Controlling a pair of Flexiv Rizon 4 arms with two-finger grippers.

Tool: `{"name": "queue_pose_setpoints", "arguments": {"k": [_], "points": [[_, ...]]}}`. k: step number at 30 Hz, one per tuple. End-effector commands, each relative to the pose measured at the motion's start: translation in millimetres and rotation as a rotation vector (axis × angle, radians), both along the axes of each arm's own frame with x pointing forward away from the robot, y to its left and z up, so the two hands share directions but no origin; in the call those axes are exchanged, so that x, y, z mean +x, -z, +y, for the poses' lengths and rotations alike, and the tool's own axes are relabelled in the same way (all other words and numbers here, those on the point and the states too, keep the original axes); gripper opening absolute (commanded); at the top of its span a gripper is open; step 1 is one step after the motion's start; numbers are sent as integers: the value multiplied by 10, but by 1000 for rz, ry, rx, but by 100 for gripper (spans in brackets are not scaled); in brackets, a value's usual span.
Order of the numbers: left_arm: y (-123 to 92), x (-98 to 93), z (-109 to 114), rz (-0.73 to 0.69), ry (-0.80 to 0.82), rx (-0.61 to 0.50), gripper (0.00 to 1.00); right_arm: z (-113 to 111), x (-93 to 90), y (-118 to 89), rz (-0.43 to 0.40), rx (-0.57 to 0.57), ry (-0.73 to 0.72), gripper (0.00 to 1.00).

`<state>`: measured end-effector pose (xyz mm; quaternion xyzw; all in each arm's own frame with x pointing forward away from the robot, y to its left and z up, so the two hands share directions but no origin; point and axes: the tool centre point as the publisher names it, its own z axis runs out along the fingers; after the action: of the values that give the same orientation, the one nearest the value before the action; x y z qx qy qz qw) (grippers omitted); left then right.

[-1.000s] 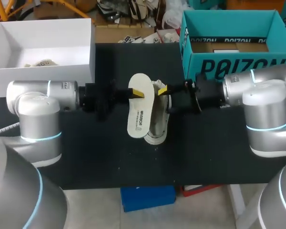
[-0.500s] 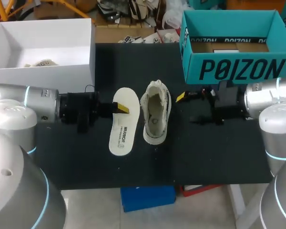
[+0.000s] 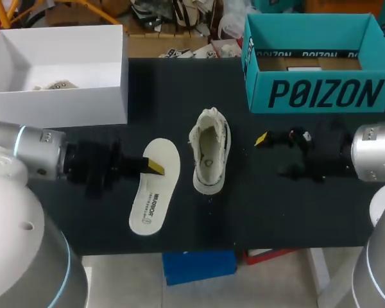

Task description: Take the shoe out of the shoebox, open the shoe tongue, remove and reinsert the insole, then place the shoe into the shoebox

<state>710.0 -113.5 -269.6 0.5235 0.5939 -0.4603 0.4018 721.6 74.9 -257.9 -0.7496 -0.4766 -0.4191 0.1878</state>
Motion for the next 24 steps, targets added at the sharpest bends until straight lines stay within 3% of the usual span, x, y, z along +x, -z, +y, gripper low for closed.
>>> {"name": "queue_pose_setpoints", "arguments": {"k": [1,8,24], "points": [[-55,-118,4,23,65,77,0,-100,-150,-104,-19,-7,31,100],[39,-188,-33,72,147,162,0,-100,-150,-104,-19,-7,31,100],[158,-157,-113,114,158,112,0,-100,-150,-104,-19,-7,31,100]]}}
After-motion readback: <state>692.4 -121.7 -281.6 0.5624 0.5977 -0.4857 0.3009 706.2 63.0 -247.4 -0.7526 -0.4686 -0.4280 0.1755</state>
